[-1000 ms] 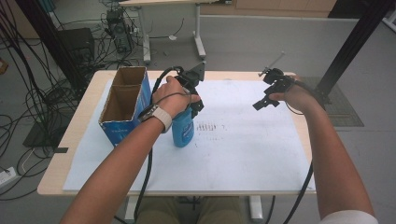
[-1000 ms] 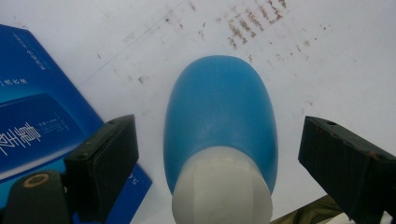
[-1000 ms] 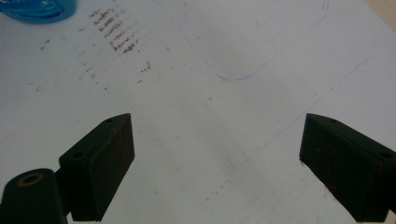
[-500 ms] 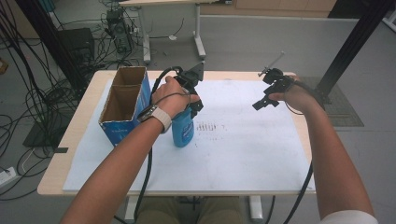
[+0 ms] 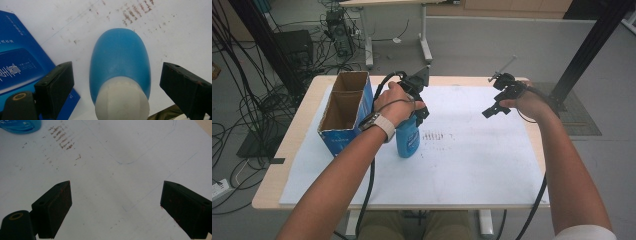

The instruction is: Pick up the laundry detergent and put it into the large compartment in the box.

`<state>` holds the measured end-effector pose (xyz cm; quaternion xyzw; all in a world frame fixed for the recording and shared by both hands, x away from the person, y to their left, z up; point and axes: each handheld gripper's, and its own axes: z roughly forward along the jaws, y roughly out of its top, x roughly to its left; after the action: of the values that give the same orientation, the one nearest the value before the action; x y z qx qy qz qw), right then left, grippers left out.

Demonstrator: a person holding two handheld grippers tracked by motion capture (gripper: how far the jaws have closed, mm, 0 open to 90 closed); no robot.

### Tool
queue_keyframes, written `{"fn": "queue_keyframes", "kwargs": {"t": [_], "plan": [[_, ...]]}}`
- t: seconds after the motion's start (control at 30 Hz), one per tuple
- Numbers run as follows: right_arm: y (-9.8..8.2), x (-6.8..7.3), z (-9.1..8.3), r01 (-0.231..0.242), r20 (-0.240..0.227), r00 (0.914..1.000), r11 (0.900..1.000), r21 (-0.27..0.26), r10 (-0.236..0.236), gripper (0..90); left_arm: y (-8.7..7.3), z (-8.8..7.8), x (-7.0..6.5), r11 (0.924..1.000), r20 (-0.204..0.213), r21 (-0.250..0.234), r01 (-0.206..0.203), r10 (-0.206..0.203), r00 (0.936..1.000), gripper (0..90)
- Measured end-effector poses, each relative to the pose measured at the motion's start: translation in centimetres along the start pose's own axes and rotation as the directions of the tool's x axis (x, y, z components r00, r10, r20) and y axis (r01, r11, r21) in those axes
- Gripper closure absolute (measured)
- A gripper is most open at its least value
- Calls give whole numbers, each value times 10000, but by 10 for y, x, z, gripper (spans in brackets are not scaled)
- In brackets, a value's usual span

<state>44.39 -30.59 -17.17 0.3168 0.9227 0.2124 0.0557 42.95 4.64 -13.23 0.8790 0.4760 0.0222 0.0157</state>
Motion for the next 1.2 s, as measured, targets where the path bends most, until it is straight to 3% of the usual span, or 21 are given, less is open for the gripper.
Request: {"fn": "queue_keyframes", "kwargs": {"t": [1.2], "plan": [[-1,1,0,-14,2,10000,10000,-37,14,102,-1,2,3,9999,45,-25,142,-142,9999,128]]}}
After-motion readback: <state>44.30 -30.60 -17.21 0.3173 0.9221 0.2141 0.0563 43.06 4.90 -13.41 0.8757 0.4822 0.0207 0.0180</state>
